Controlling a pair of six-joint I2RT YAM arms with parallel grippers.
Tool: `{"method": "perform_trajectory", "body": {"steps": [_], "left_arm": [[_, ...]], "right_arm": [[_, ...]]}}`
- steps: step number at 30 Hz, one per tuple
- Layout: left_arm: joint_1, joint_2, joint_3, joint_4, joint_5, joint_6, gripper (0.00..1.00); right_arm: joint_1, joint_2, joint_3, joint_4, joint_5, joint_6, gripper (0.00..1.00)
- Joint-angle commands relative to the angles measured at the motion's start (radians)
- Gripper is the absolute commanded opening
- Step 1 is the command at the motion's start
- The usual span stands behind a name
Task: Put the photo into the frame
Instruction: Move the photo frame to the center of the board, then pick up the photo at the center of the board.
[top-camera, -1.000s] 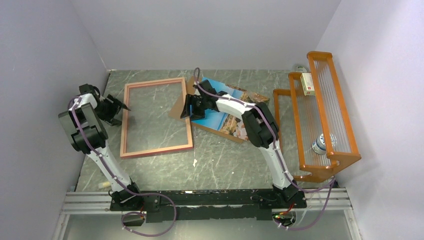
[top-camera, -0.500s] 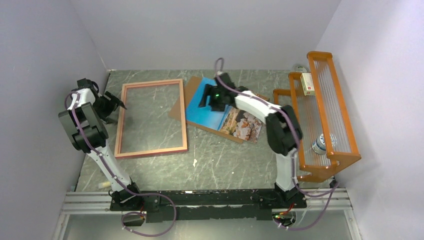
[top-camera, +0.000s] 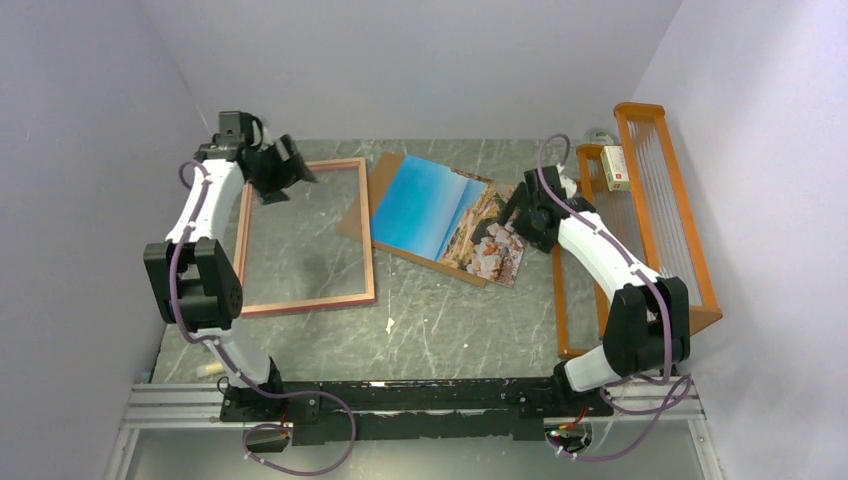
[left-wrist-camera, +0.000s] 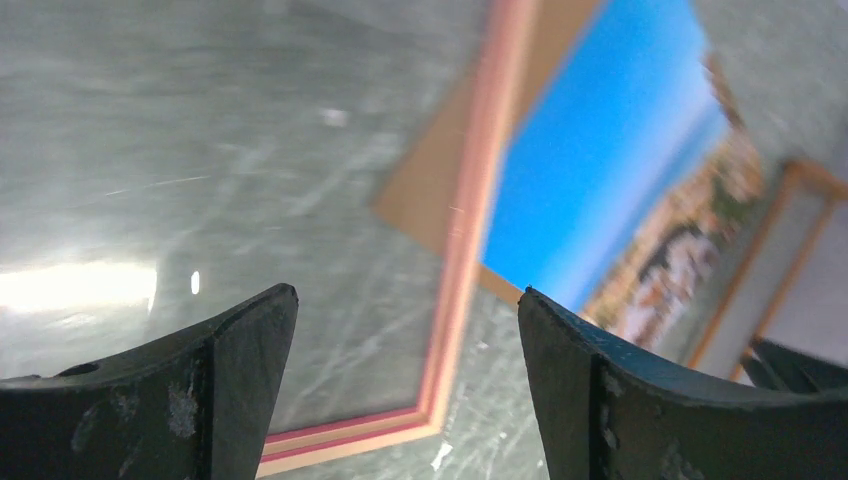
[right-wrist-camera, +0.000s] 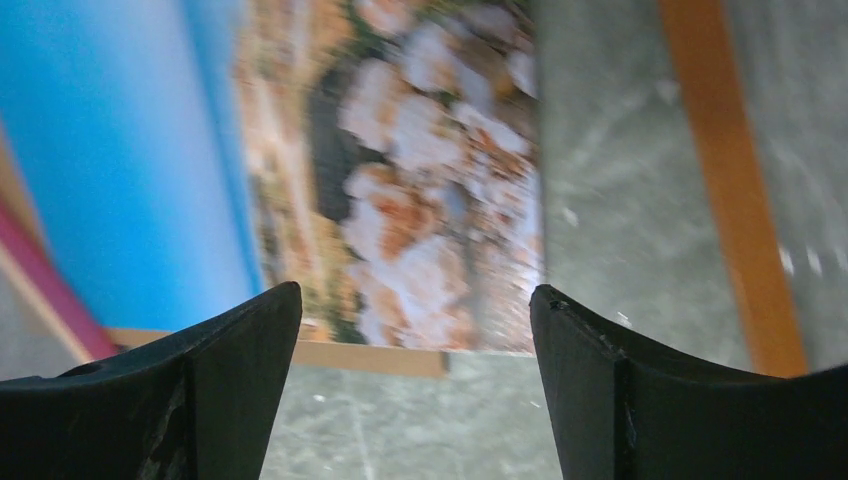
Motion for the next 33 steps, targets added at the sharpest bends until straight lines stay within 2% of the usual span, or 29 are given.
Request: {"method": "perform_trajectory", "body": {"steps": [1, 7, 13, 17, 22, 26, 33], "left_arm": [[-0.123, -0.052, -0.041, 0.152, 0.193, -0.051, 0.87], [-0.365, 0.042, -0.052, 0.261, 0.251, -0.115, 0.84], [-0.509, 0.211, 0.062, 0.267, 0.292, -0.09, 0.78], [-0.551, 0.3, 0.083, 0.304, 0.278, -0.106, 0.76], [-0.589, 0.397, 0.106, 0.381, 0.227, -0.156, 0.75], [-0.605, 0.45, 0.116, 0.366, 0.176, -0.142, 0.74], [-0.607, 0.483, 0.134, 0.219, 0.028, -0.104, 0.74]], "right_arm": [[-0.029, -0.091, -0.105, -0.099, 0.053, 0.038, 0.88], [-0.064, -0.164, -0.245, -0.06, -0.036, 0.065, 0.89], [-0.096, -0.19, -0.362, 0.08, -0.175, 0.098, 0.83], [-0.102, -0.169, -0.426, 0.178, -0.231, 0.121, 0.79], [-0.102, -0.123, -0.424, 0.185, -0.254, 0.127, 0.78], [-0.103, -0.115, -0.461, 0.241, -0.273, 0.146, 0.78], [-0.12, -0.094, -0.507, 0.35, -0.308, 0.143, 0.78]]}}
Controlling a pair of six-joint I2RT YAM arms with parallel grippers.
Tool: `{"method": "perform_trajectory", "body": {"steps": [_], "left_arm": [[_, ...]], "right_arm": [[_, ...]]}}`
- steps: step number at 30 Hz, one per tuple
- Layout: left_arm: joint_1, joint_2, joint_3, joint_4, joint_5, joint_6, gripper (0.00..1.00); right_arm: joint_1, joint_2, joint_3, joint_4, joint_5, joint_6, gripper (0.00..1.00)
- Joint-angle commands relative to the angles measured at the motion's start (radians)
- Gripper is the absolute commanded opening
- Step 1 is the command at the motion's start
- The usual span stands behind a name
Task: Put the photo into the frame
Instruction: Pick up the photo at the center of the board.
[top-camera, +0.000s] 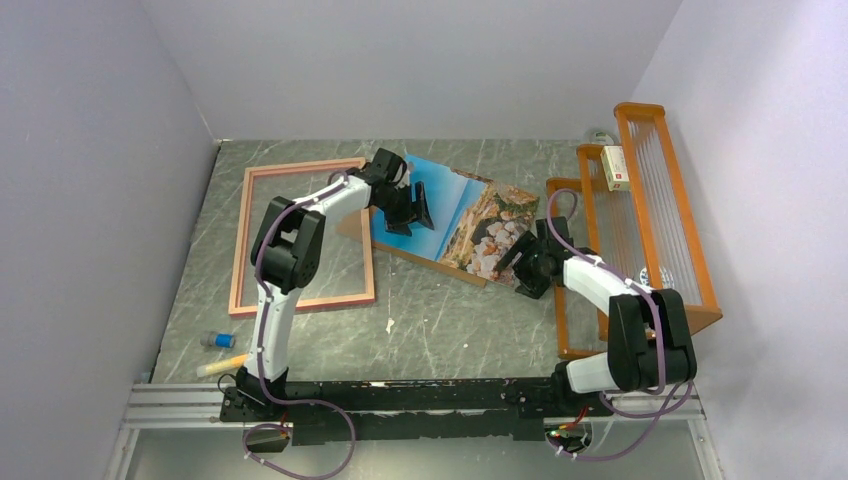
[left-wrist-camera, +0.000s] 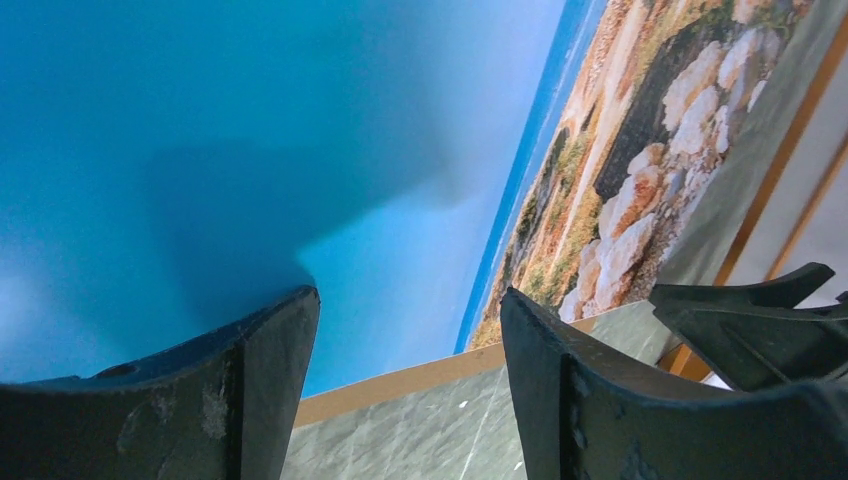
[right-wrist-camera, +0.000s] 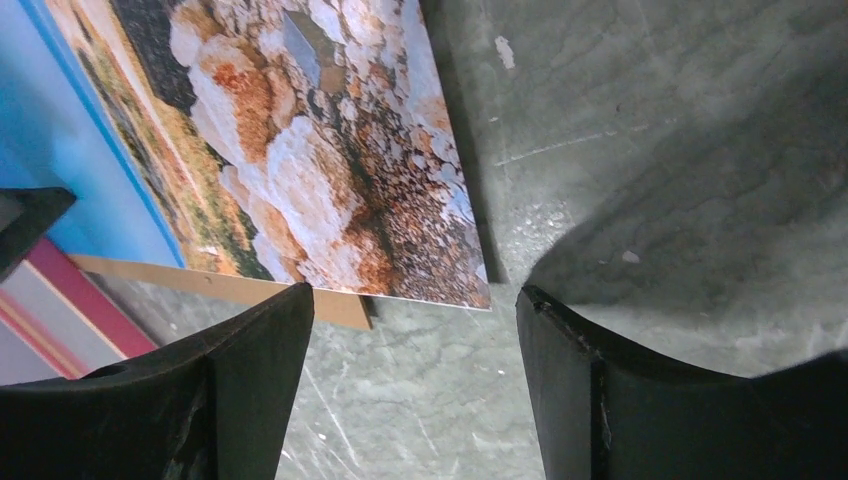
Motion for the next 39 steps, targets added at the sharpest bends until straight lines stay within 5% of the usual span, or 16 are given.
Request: {"method": "perform_trajectory", "body": {"steps": [1, 11, 19, 27, 31, 39], "left_arm": [[-0.005, 0.038, 0.022, -0.102, -0.129, 0.039, 0.74], [-0.004, 0.143, 0.151, -0.276, -0.194, 0.105, 0.72], [-0.003, 0.173, 0.197, -0.3, -0.207, 0.112, 0.71], [-0.003, 0.193, 0.22, -0.3, -0.186, 0.106, 0.71], [-0.003, 0.186, 0.217, -0.293, -0.179, 0.096, 0.71], [0.019, 0.122, 0.221, -0.262, -0.129, 0.063, 0.74]], "right_arm": [[-0.012, 0.014, -0.029, 0.129, -0.039, 0.012, 0.78], [-0.024, 0.014, -0.081, 0.318, -0.134, 0.023, 0.75], [-0.025, -0.184, -0.113, 0.379, -0.135, 0.023, 0.77], [-0.03, -0.099, -0.085, 0.401, -0.123, 0.02, 0.76], [-0.03, -0.059, -0.073, 0.425, -0.124, 0.03, 0.64], [-0.029, -0.046, -0.004, 0.415, -0.154, -0.05, 0.13]]}}
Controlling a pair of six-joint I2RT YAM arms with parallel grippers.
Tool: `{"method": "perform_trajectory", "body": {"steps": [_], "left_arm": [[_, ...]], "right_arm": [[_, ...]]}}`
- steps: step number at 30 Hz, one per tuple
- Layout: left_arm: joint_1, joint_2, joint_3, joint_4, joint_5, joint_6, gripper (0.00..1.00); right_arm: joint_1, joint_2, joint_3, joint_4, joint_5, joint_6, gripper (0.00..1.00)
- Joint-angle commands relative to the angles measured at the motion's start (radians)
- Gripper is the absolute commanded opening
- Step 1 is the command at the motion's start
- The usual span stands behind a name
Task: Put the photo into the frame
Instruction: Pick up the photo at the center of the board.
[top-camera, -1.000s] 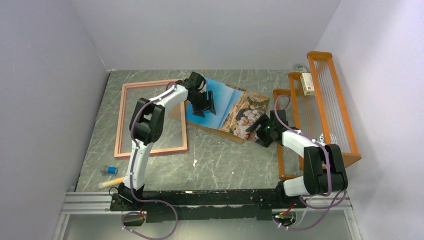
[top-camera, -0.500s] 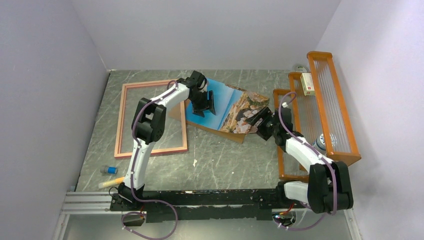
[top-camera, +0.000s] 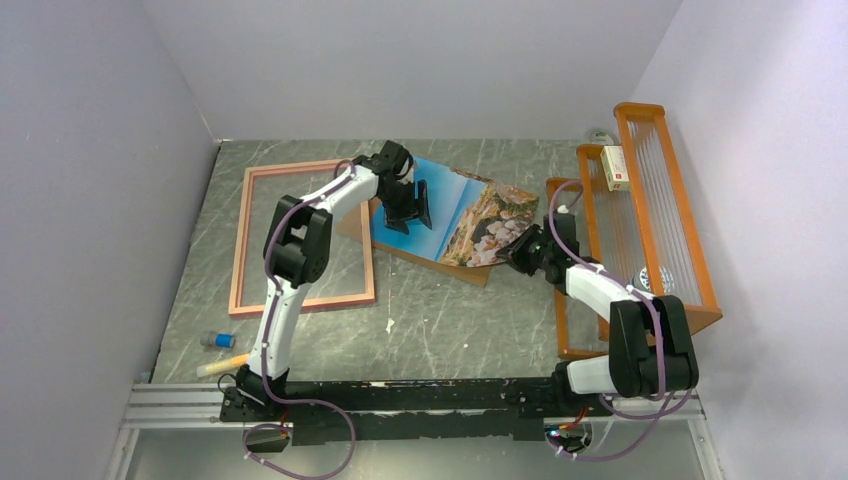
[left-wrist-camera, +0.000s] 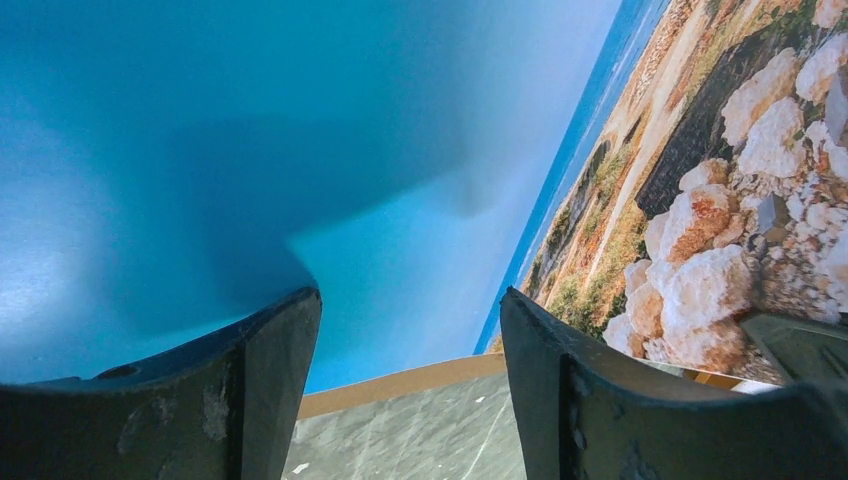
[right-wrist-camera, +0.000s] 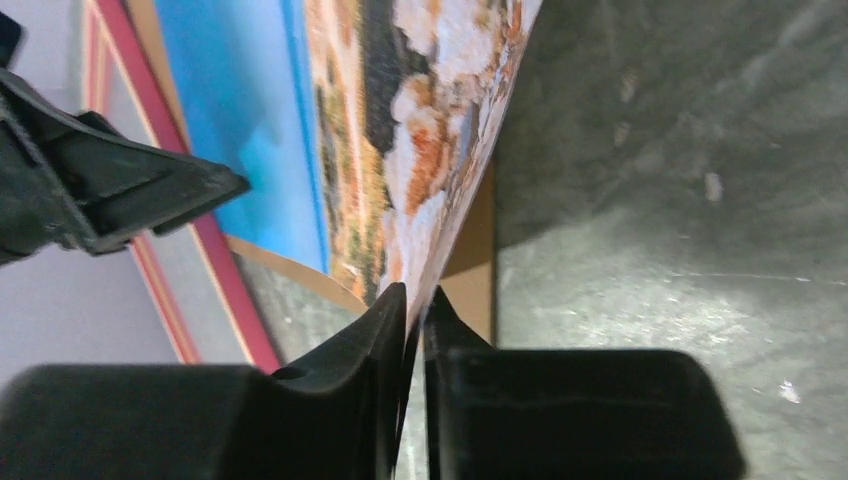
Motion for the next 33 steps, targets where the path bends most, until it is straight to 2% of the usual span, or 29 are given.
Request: {"method": "perform_trajectory", "body": {"steps": [1, 3, 18, 20, 22, 25, 27, 29, 33], "left_arm": [[0.034, -0.009, -0.008, -0.007, -0.036, 0.0, 0.75], [0.053, -0.041, 0.009, -0.001, 0.001, -0.011, 0.76], [0.223, -0.178, 0.195, -0.132, 0.08, -0.019, 0.84], [0.241, -0.185, 0.217, -0.18, 0.036, -0.012, 0.86], [0.266, -0.2, 0.216, -0.211, -0.006, -0.003, 0.89], [0.336, -0.24, 0.196, -0.237, 0.012, 0.003, 0.93], [0.394, -0.268, 0.197, -0.253, 0.035, 0.017, 0.94], [0.461, -0.286, 0.23, -0.297, -0.005, 0.041, 0.94], [0.634, -0.332, 0.251, -0.341, -0.003, 0.065, 0.94]], "right_arm": [[-0.003, -0.02, 0.091, 0.036, -0.022, -0.073, 0.08], [-0.002, -0.038, 0.115, 0.009, -0.019, -0.11, 0.0], [0.025, -0.082, 0.538, -0.417, 0.05, -0.571, 0.0], [0.077, -0.089, 0.589, -0.423, 0.078, -0.621, 0.0], [0.168, -0.083, 0.665, -0.438, 0.176, -0.667, 0.0], [0.281, -0.052, 0.786, -0.475, 0.264, -0.719, 0.0], [0.335, -0.032, 0.864, -0.485, 0.313, -0.744, 0.0], [0.407, -0.011, 0.941, -0.484, 0.373, -0.792, 0.0], [0.563, 0.087, 1.108, -0.528, 0.445, -0.928, 0.0]]}}
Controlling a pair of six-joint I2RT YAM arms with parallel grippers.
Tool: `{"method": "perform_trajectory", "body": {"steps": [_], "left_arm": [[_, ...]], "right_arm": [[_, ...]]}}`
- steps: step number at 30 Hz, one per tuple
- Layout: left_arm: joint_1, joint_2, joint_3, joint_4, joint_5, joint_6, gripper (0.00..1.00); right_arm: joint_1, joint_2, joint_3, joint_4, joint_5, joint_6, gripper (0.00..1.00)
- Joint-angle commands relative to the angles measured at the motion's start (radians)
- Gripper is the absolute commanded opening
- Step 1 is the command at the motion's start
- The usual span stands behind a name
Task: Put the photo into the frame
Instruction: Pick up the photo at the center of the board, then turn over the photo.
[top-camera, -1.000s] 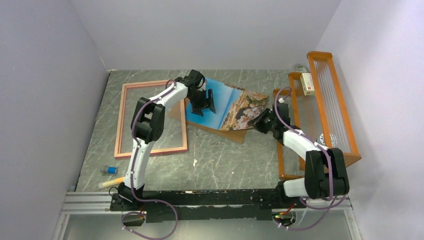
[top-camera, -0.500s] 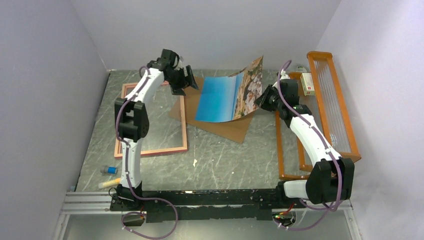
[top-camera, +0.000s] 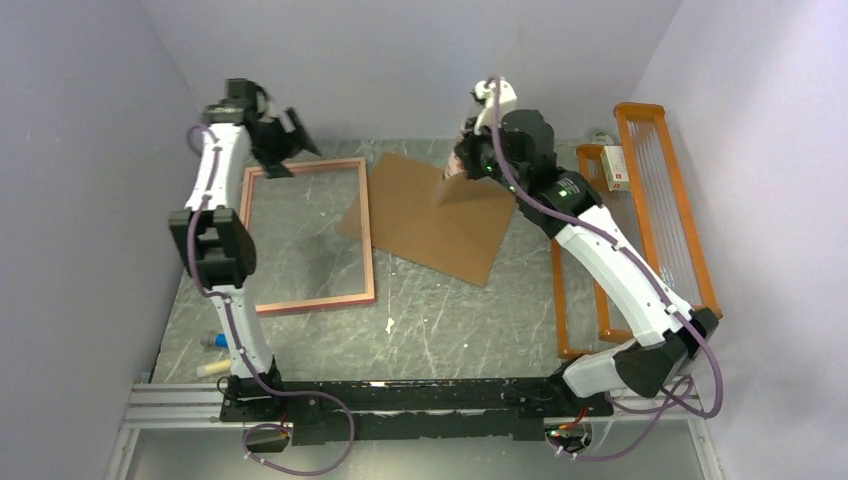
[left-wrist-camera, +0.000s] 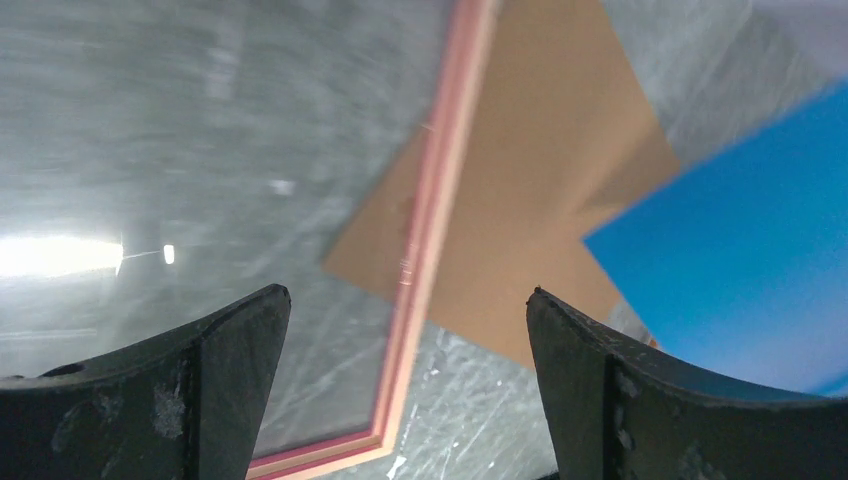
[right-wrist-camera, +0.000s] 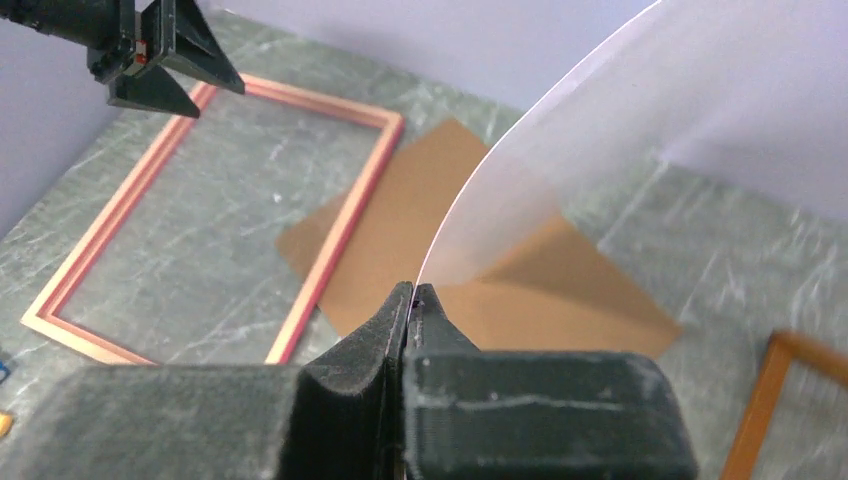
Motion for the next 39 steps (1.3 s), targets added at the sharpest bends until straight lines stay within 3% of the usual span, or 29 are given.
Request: {"method": "perform_trajectory", "body": {"steps": [1, 7, 13, 18, 23, 27, 35, 39], "left_arm": [[0.187, -0.123, 0.042, -0.071, -0.001, 0.042, 0.94], [0.279, -0.21, -0.07, -0.027, 0.09, 0.052, 0.94], [0.337, -0.221, -0.11, -0.009, 0.205, 0.063, 0.94], [0.381, -0.229, -0.157, 0.038, 0.319, 0.027, 0.94], [0.382, -0.266, -0.291, 0.11, 0.405, -0.02, 0.94], [0.382, -0.336, -0.464, 0.183, 0.346, -0.048, 0.94], [0.382, -0.349, -0.545, 0.058, 0.241, 0.023, 0.94], [0.382, -0.392, -0.677, 0.118, 0.283, -0.004, 0.94]], "right_arm": [[0.157, 0.107, 0.181, -0.054, 0.148, -0.211, 0.0], [0.407, 0.305, 0.293, -0.185, 0.249, -0.46, 0.0], [0.596, 0.44, 0.316, -0.271, 0.378, -0.569, 0.0], [0.623, 0.467, 0.33, -0.298, 0.344, -0.548, 0.0], [0.624, 0.416, 0.212, -0.214, 0.35, -0.554, 0.0], [0.625, 0.36, 0.079, -0.112, 0.372, -0.564, 0.0], [0.625, 0.258, -0.16, 0.141, 0.474, -0.56, 0.0], [0.62, 0.182, -0.248, 0.257, 0.501, -0.504, 0.0]]}}
